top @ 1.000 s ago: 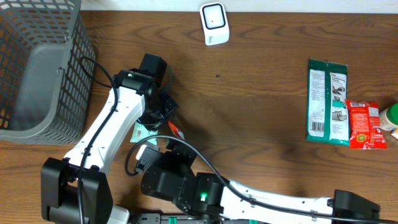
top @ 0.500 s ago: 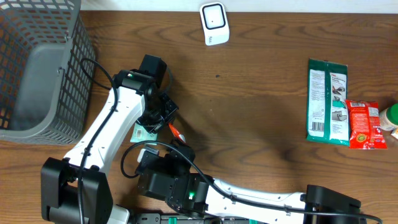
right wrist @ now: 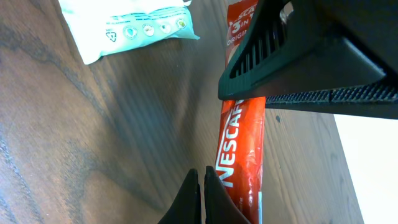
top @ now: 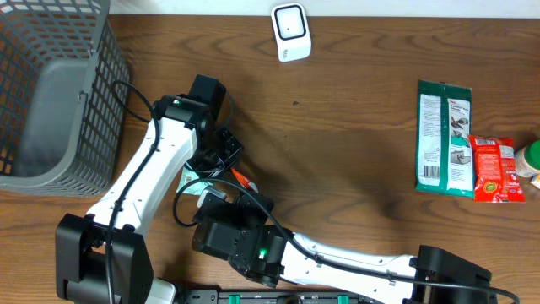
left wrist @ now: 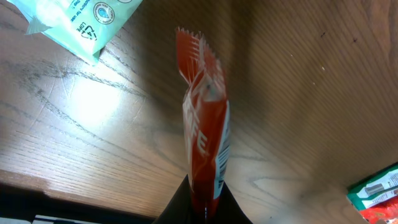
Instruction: Scan the item barcode
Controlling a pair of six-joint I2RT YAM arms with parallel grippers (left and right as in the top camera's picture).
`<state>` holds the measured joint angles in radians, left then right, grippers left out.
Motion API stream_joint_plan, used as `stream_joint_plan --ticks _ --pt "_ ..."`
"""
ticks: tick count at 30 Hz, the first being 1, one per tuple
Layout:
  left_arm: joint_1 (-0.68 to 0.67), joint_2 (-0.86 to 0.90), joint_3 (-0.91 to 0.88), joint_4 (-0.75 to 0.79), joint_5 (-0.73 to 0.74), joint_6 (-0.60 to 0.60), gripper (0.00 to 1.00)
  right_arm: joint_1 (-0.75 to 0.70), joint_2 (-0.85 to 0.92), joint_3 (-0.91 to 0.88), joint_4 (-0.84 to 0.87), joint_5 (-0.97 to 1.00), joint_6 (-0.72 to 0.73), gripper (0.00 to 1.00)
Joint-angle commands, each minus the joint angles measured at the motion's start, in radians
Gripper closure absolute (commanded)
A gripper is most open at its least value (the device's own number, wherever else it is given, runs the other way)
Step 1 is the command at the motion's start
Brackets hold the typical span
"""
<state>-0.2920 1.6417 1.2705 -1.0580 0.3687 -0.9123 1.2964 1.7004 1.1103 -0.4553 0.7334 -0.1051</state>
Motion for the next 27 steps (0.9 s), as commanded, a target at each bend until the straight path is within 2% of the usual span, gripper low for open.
stream_joint_plan --ticks 1,4,6,7,8,9,10,14,17,19,20,23,27 --pt "0.000 0.005 0.021 -0.007 0.009 0.017 0.93 -0.004 0.007 0.001 -0.002 0.026 0.038 0.99" --pt "0.000 0.005 0.021 -0.002 0.006 0.018 0.93 -0.006 0.004 0.002 0.005 0.029 0.050 0.99" --pt "0.000 0.005 0.021 0.005 0.005 0.018 0.84 -0.008 -0.002 0.002 0.011 0.027 0.076 0.99" --pt "0.000 0.005 0.021 0.013 0.005 0.019 0.77 -0.009 -0.010 0.002 0.011 0.028 0.092 0.99" --pt "0.000 0.005 0.021 0.024 0.005 0.021 0.51 -0.011 -0.023 0.002 0.010 0.024 0.109 0.99" --pt "0.000 0.005 0.021 0.036 0.005 0.021 0.36 -0.014 -0.036 0.002 0.010 0.019 0.117 0.99" --pt "0.000 0.005 0.021 0.046 0.005 0.021 0.33 -0.017 -0.049 0.002 0.010 0.017 0.126 0.99" --pt "0.001 0.005 0.021 0.087 -0.008 0.021 0.30 -0.048 -0.090 0.002 -0.006 -0.019 0.164 0.99" --pt "0.002 0.005 0.021 0.098 -0.098 0.021 0.29 -0.114 -0.108 0.002 -0.045 -0.190 0.228 0.98" --pt "0.011 0.005 0.021 0.100 -0.150 0.021 0.28 -0.171 -0.111 0.002 -0.058 -0.356 0.268 0.69" --pt "0.027 0.005 0.021 0.099 -0.194 0.021 0.28 -0.226 -0.111 0.002 -0.062 -0.503 0.314 0.58" --pt "0.073 0.005 0.021 0.099 -0.269 0.022 0.28 -0.322 -0.111 0.002 -0.060 -0.715 0.401 0.53" --pt "0.134 0.005 0.021 0.099 -0.326 0.071 0.28 -0.373 -0.100 0.002 -0.061 -0.761 0.497 0.48"
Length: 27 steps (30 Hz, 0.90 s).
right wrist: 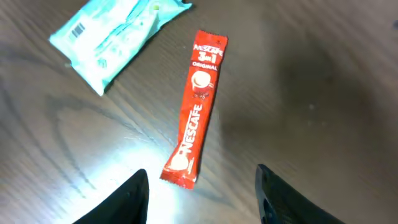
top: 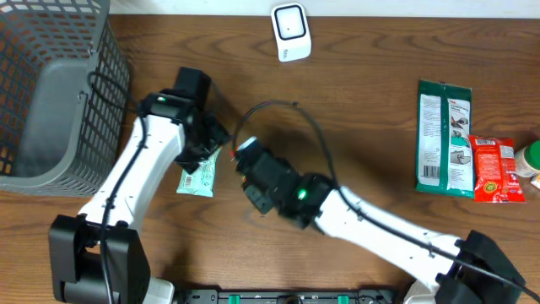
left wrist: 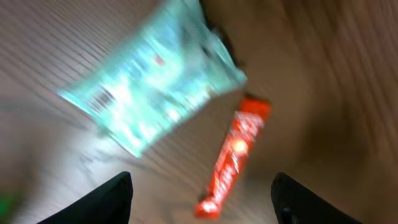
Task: Scan the item barcode
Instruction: 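Lift the Nescafe stick with the right gripper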
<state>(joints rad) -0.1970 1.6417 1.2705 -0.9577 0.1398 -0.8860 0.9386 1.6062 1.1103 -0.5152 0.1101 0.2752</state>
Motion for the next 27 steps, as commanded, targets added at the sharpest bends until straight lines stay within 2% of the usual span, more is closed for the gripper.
stream_joint_plan --ticks 1,9,10,12,14,17,18,24,27 --pt "0.055 0.005 0.021 -0.001 -0.108 0.060 0.28 -0.015 0.006 0.002 0.004 -0.137 0.134 0.47" --pt "0.085 0.005 0.020 -0.004 -0.242 0.108 0.28 0.007 0.192 0.002 0.082 -0.091 0.151 0.53" --pt "0.085 0.005 0.020 -0.004 -0.242 0.108 0.22 0.007 0.228 0.002 0.105 -0.065 0.150 0.53" --pt "0.085 0.005 0.020 -0.001 -0.242 0.108 0.18 0.007 0.262 0.002 0.141 -0.059 0.124 0.53" --pt "0.086 0.005 0.020 0.000 -0.243 0.108 0.17 0.008 0.290 0.002 0.160 -0.080 0.121 0.57" --pt "0.085 0.005 0.020 0.021 -0.243 0.108 0.17 0.008 0.296 0.002 0.131 -0.089 0.121 0.79" --pt "0.085 0.005 0.020 0.030 -0.243 0.108 0.17 0.007 0.296 0.002 0.121 -0.088 0.121 0.80" --pt "0.085 0.005 0.020 0.081 -0.321 0.108 0.17 0.006 0.296 0.001 0.103 -0.055 0.121 0.79" --pt "0.085 0.005 0.014 0.082 -0.321 0.108 0.17 0.008 0.297 0.001 0.104 -0.055 0.121 0.68"
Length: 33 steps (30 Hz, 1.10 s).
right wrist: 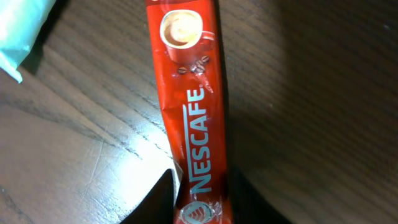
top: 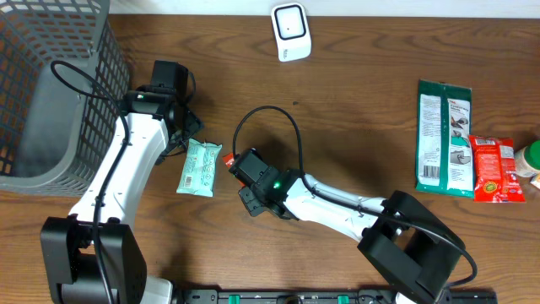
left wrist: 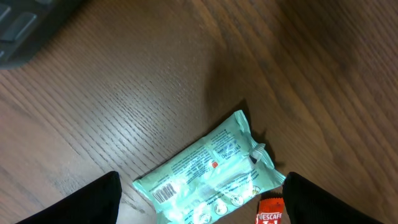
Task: Scan the item barcode
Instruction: 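Lift the Nescafe stick with the right gripper, then hold the Nescafe stick in front of the white scanner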
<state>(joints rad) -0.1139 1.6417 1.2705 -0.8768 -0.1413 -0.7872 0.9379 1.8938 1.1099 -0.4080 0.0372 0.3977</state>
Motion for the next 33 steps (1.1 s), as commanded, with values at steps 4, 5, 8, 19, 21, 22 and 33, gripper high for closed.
stream_joint_plan --ticks 4,5,8,19,21,22,33 --pt "0.002 0.005 0.009 0.001 -0.081 0.009 0.17 0.008 0.019 0.001 -0.002 0.018 0.014 0.73" --pt "0.003 0.005 0.009 0.001 -0.091 0.009 0.17 0.008 0.024 0.001 -0.003 0.018 0.014 0.74" --pt "0.002 0.005 0.009 0.000 -0.092 0.009 0.17 0.008 0.034 0.001 -0.003 0.017 0.014 0.77" --pt "0.002 0.005 0.009 -0.001 -0.092 0.009 0.17 0.008 0.034 0.001 -0.004 0.008 0.013 0.99" --pt "0.002 0.005 0.009 -0.004 -0.092 0.009 0.17 0.008 0.016 0.005 -0.019 0.006 -0.038 0.99" --pt "0.002 0.005 0.009 -0.004 -0.092 0.009 0.17 0.008 -0.002 0.005 -0.020 0.008 -0.071 0.99" --pt "0.002 0.005 0.009 -0.004 -0.092 0.008 0.16 -0.221 -0.244 0.431 -0.521 -0.118 -0.116 0.99"
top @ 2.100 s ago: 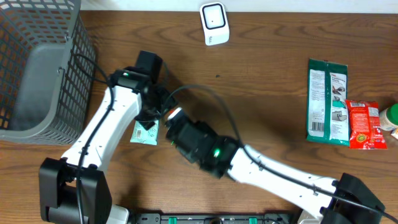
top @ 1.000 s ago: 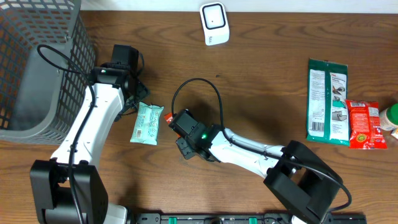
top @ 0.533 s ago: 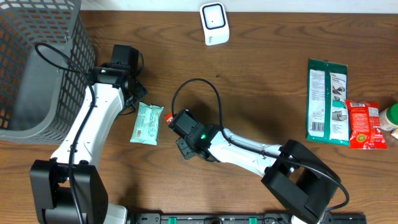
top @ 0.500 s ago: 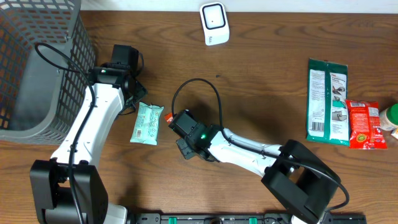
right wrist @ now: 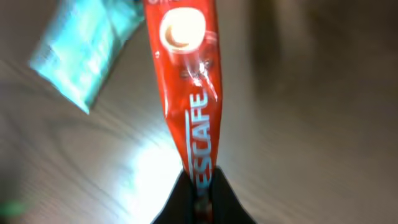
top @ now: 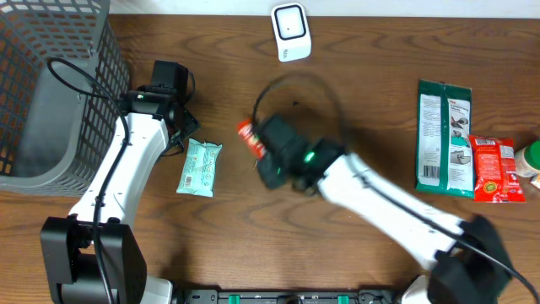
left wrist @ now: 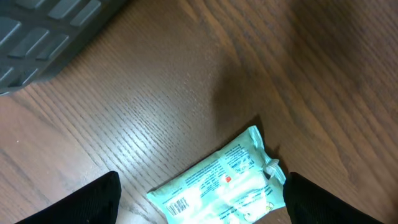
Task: Scan the item barcode
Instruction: 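Hold the Nescafe stick in front of the white scanner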
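My right gripper (right wrist: pixel 199 198) is shut on the lower end of a red Nescafe coffee stick (right wrist: pixel 189 81), held off the table; from overhead the stick (top: pixel 250 137) shows as a red tip left of that gripper (top: pixel 268 156). The white barcode scanner (top: pixel 291 32) stands at the table's back edge. A mint-green wipes packet (top: pixel 199 166) lies on the table; in the left wrist view the packet (left wrist: pixel 217 186) sits between the wide-apart fingers of my open left gripper (left wrist: pixel 199 202), which hovers above it (top: pixel 173 127).
A grey wire basket (top: pixel 51 93) fills the back left corner. At the right lie a green packet (top: pixel 445 135), a red sachet (top: pixel 494 169) and a jar at the edge (top: pixel 531 160).
My right gripper, then open low over the coffee stick lying on the table, is now shut on its end and holds it raised, farther back and right. The left arm has barely moved.
First my left gripper held the coffee stick upright with the right gripper shut beside it. Then the stick lay on the table beside the wipes, both grippers open. The left arm withdrew toward the basket, the right came low over the stick, and now holds it lifted.
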Controlling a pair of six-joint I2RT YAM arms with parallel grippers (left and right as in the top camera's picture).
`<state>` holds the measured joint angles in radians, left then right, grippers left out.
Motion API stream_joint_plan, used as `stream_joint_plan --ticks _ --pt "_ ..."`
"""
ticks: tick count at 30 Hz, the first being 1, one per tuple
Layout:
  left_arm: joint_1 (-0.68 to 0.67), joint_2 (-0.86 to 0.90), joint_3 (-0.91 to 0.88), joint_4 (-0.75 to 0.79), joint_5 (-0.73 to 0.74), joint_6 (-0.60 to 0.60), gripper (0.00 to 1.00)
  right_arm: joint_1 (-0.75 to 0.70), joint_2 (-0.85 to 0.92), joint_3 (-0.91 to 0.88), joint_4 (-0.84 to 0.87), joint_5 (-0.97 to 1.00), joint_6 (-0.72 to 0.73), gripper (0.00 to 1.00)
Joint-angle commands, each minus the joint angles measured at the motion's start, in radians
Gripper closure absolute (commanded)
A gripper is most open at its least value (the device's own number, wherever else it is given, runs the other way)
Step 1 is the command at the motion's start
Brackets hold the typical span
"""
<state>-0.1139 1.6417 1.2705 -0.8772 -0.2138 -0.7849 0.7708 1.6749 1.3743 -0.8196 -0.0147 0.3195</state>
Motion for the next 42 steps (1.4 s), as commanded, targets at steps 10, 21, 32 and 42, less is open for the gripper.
stream_joint_plan --ticks 10,21,32,42 --pt "0.002 0.005 0.009 -0.003 -0.019 0.006 0.16 -0.233 0.166 0.910 -0.600 -0.182 -0.048 0.99" --pt "0.002 0.005 0.009 -0.003 -0.019 0.006 0.16 -0.323 0.500 1.049 -0.402 -0.145 -0.082 0.99" --pt "0.002 0.005 0.009 -0.003 -0.019 0.006 0.16 -0.426 0.768 1.049 0.012 -0.140 -0.082 0.99" --pt "0.002 0.005 0.009 -0.003 -0.019 0.006 0.16 -0.438 0.952 1.049 0.130 -0.087 -0.095 0.99"
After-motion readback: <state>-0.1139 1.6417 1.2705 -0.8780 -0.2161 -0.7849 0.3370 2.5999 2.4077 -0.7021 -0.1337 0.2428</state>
